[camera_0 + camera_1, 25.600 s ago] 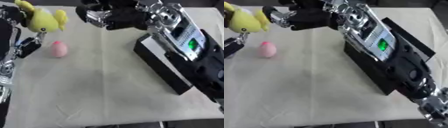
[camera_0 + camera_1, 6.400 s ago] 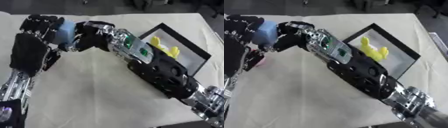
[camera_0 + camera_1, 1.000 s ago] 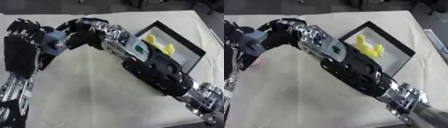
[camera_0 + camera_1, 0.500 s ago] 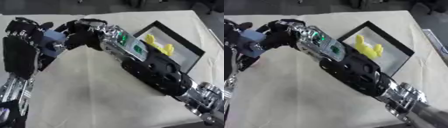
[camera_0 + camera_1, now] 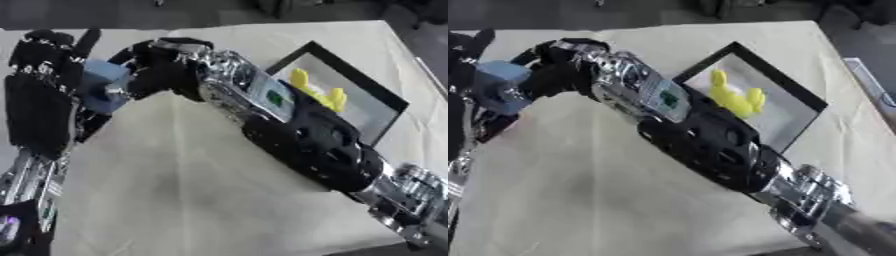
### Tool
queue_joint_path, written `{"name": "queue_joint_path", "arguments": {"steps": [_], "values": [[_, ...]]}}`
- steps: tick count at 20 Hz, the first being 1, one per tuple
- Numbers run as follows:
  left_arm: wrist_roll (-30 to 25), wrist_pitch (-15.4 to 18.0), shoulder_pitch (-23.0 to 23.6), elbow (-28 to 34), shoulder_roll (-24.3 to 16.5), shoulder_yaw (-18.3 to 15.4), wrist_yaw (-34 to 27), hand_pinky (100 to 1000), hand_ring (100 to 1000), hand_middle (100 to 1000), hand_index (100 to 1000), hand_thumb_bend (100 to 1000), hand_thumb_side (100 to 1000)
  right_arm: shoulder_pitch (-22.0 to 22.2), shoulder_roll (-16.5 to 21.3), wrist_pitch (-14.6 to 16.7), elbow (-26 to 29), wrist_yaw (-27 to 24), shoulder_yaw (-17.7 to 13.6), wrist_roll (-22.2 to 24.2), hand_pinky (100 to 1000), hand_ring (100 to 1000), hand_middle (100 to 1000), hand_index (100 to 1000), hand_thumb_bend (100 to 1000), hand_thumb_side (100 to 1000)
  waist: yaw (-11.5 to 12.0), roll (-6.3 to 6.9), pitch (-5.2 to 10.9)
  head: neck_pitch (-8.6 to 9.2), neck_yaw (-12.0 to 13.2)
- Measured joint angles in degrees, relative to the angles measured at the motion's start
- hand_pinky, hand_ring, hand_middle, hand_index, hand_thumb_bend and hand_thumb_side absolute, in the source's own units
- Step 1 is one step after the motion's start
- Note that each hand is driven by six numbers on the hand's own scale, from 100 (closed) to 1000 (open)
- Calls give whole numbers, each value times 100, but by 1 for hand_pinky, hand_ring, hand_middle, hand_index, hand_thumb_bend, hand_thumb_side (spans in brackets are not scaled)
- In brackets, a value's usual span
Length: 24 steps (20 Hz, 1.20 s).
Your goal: Pick up the objects with one hand, pass them to the other hand, and then place them into the box on the other side of the table.
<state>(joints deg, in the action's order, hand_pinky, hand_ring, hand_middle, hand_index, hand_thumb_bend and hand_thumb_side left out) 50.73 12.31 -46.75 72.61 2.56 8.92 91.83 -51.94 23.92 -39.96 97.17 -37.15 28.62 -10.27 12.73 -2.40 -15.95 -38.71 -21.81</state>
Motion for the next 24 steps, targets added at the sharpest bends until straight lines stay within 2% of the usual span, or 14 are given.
{"name": "queue_joint_path", "arguments": {"steps": [8, 12, 15, 24], "values": [[-94, -14, 0, -3, -1, 1, 205, 716, 687, 682, 870, 1000, 104, 0, 53, 26, 5, -46, -37, -22, 873, 598, 366, 578, 360, 100, -4, 6, 0, 0, -5], [-97, -8, 1, -4, -4, 19, 249, 721, 702, 696, 881, 1000, 141, 0, 100, 45, 28, -78, -68, -25, 874, 599, 367, 579, 339, 100, -5, 19, 0, 0, -7], [-89, -12, 21, -5, -6, 30, 251, 726, 711, 702, 883, 1000, 171, -2, 122, 61, 44, -98, -80, -37, 874, 599, 368, 580, 360, 100, -5, 20, 0, 0, -9], [-22, -180, 57, -15, -6, 31, 185, 735, 717, 704, 890, 1000, 148, -30, 166, 97, 136, -144, -123, -71, 876, 600, 371, 584, 360, 100, -27, 25, 0, 0, -29]]}}
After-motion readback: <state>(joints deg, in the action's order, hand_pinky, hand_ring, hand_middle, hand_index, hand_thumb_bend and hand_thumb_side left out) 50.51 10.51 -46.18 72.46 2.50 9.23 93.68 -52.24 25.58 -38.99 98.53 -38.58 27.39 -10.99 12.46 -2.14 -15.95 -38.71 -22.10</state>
